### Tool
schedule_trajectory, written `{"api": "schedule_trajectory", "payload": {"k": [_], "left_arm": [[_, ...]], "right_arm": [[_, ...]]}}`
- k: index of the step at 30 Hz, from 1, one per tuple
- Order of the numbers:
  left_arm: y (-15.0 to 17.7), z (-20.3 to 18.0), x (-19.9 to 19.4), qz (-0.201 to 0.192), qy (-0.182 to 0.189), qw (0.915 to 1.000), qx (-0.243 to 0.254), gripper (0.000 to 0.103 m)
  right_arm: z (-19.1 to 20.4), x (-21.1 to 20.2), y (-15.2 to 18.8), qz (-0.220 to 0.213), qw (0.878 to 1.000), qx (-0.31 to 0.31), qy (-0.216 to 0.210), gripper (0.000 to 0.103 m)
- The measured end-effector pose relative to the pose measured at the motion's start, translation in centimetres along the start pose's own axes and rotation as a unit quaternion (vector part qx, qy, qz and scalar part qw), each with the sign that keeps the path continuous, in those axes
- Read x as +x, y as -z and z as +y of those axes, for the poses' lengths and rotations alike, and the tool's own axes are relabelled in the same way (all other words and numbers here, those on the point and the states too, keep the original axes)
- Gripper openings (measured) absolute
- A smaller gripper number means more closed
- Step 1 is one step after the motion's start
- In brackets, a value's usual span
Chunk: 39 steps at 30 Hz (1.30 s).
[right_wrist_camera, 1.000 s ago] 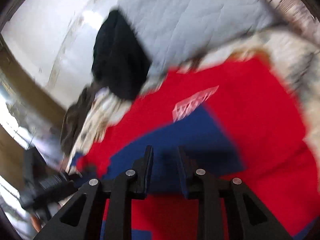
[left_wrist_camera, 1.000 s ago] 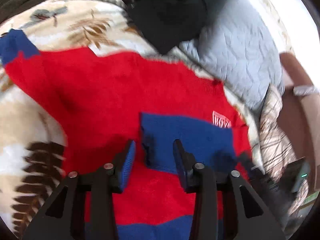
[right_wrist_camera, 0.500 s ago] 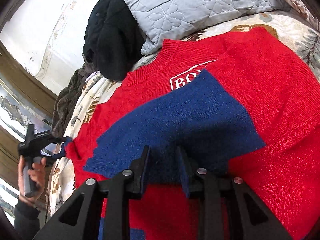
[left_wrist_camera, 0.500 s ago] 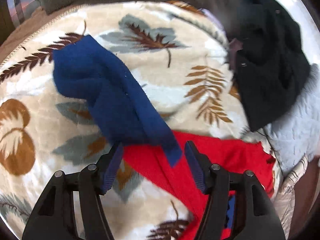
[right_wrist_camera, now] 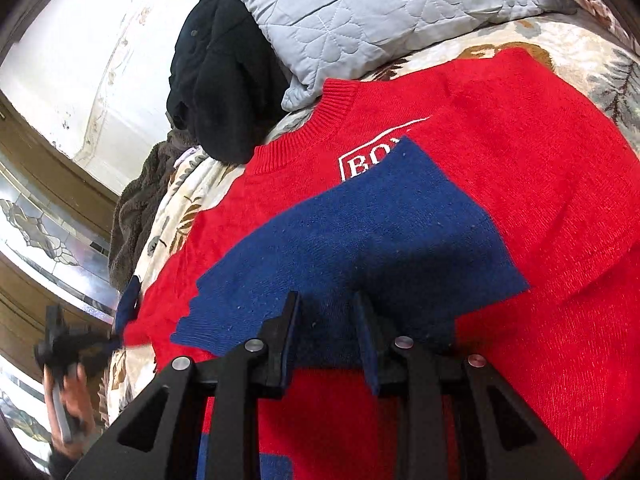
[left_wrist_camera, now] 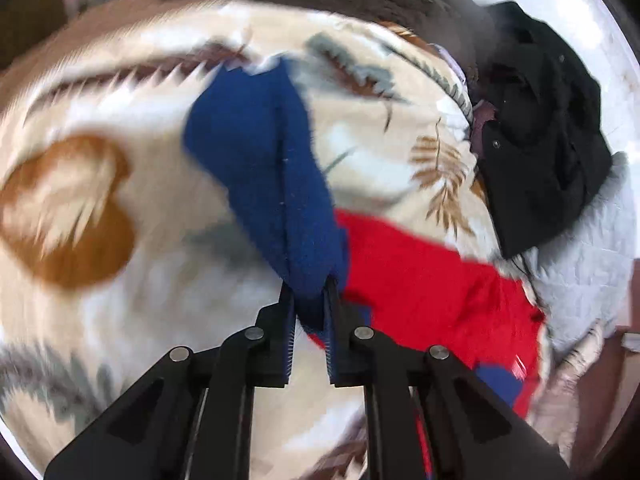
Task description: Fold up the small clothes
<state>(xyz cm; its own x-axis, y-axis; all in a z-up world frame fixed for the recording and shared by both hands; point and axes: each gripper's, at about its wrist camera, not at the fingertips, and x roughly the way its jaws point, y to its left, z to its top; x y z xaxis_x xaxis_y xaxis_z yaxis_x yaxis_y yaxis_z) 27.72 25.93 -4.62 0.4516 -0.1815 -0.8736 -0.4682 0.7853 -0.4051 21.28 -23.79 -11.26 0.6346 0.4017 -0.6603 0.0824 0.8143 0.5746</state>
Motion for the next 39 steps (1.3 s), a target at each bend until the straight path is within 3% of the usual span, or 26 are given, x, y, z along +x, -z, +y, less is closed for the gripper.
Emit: {"api": "schedule_trajectory", "payload": {"k": [4, 7, 9, 11, 14, 16, 18, 21, 23, 24, 25, 26, 29, 32, 36, 39], "left_arm": [[2.9, 4.3, -1.7, 0.003, 0.040, 0.9988, -0.029, 0.009], [3.0, 6.0, -3.7, -0.019, 0.050, 0.9971, -0.054, 0.011], [1.8, 7.0, -4.9, -0.038, 0.058, 0.9948, -0.074, 0.024], [0.4, 7.4, -5.3, -0.048, 0.060, 0.9925, -0.095, 0.060], [-2.0, 6.2, -4.1, -0.037, 0.051, 0.9920, -0.109, 0.063], [-3.9, 3.9, -2.4, -0.014, 0.015, 0.9960, -0.087, 0.064], [-5.3, 1.6, -1.0, -0.003, -0.041, 0.9981, -0.047, 0.064], [-6.6, -1.9, 1.5, 0.004, -0.148, 0.9886, 0.023, 0.064], [-7.0, -2.6, 2.6, 0.010, -0.163, 0.9862, 0.028, 0.063], [-7.0, -2.6, 3.1, 0.017, -0.169, 0.9850, 0.029, 0.057], [-7.0, -2.4, 3.3, 0.023, -0.178, 0.9833, 0.032, 0.026], [-6.9, -2.1, 3.2, 0.025, -0.180, 0.9828, 0.036, 0.012], [-6.4, 0.6, -0.6, -0.026, -0.089, 0.9957, -0.002, 0.011], [-4.7, 4.8, -4.6, -0.086, 0.017, 0.9955, -0.038, 0.011], [-2.3, 10.7, -3.9, -0.060, 0.059, 0.9913, -0.101, 0.011], [-1.0, 13.6, -3.3, -0.044, 0.105, 0.9816, -0.153, 0.014]], "right_arm": [[-0.1, 0.0, 0.0, -0.002, 1.000, 0.003, -0.002, 0.028], [-0.2, -0.1, 0.0, -0.003, 1.000, 0.007, -0.004, 0.028], [-0.3, 0.0, 0.0, -0.003, 1.000, 0.009, -0.006, 0.028], [-0.3, 0.0, -0.1, -0.002, 1.000, 0.012, -0.006, 0.028], [-0.3, 0.0, -0.1, -0.001, 1.000, 0.014, -0.009, 0.028], [-0.5, 0.1, -0.2, 0.001, 1.000, 0.016, -0.011, 0.028], [-0.5, 0.1, -0.3, 0.004, 1.000, 0.019, -0.014, 0.028], [-0.7, 0.1, -0.3, 0.007, 1.000, 0.023, -0.019, 0.028], [-0.7, 0.2, -0.4, 0.010, 0.999, 0.023, -0.020, 0.028], [-0.7, 0.2, -0.5, 0.012, 0.999, 0.024, -0.021, 0.028], [-0.8, 0.2, -0.5, 0.013, 0.999, 0.026, -0.022, 0.028], [-0.8, 0.2, -0.5, 0.015, 0.999, 0.028, -0.024, 0.028], [-1.0, 0.2, -0.6, 0.017, 0.999, 0.035, -0.029, 0.028], [-1.0, 0.2, -0.6, 0.015, 0.999, 0.037, -0.029, 0.028], [-0.9, 0.2, -0.5, 0.011, 0.999, 0.034, -0.024, 0.028], [-0.9, -0.3, -0.5, 0.006, 0.999, 0.039, -0.029, 0.034]]}}
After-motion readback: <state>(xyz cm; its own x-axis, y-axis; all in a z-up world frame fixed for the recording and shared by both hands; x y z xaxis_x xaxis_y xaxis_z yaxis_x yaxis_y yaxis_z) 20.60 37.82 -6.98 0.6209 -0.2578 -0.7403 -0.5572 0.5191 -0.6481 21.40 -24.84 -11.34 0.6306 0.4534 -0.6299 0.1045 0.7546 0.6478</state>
